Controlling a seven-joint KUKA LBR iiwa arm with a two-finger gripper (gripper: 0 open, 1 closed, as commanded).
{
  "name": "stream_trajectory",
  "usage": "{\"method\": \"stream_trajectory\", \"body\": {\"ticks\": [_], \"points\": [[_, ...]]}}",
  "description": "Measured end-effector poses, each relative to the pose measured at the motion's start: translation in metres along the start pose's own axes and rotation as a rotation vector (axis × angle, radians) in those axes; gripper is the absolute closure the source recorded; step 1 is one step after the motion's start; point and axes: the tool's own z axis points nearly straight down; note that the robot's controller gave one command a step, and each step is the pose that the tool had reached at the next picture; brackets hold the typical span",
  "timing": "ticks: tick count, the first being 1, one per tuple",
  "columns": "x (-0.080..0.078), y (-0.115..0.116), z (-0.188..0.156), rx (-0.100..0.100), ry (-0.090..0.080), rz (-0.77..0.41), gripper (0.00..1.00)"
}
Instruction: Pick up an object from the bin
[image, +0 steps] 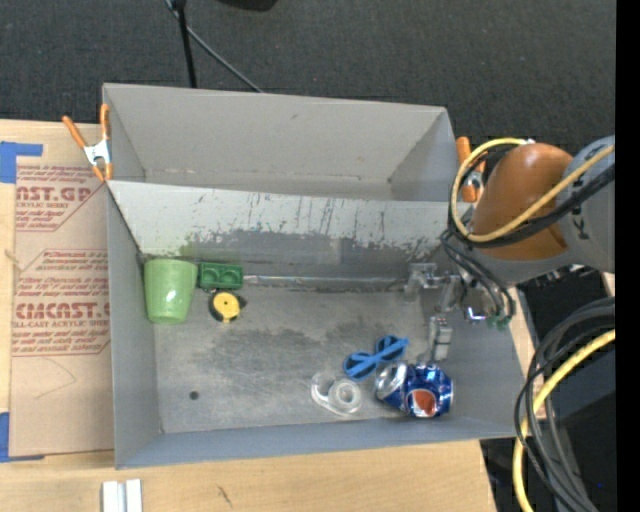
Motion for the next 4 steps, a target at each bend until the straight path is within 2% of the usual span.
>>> {"method": "stream_trajectory", "body": {"ticks": [1, 2, 3, 4], "points": [[0.023, 0.029, 0.049, 0.000, -0.014, 0.092, 0.00], [0.024, 0.028, 0.050, 0.001, -0.009, 0.091, 1.00], [0.024, 0.029, 0.050, 0.001, -0.008, 0.091, 0.00], [0.064, 0.086, 0.047, -0.002, -0.027, 0.185, 0.00]]}}
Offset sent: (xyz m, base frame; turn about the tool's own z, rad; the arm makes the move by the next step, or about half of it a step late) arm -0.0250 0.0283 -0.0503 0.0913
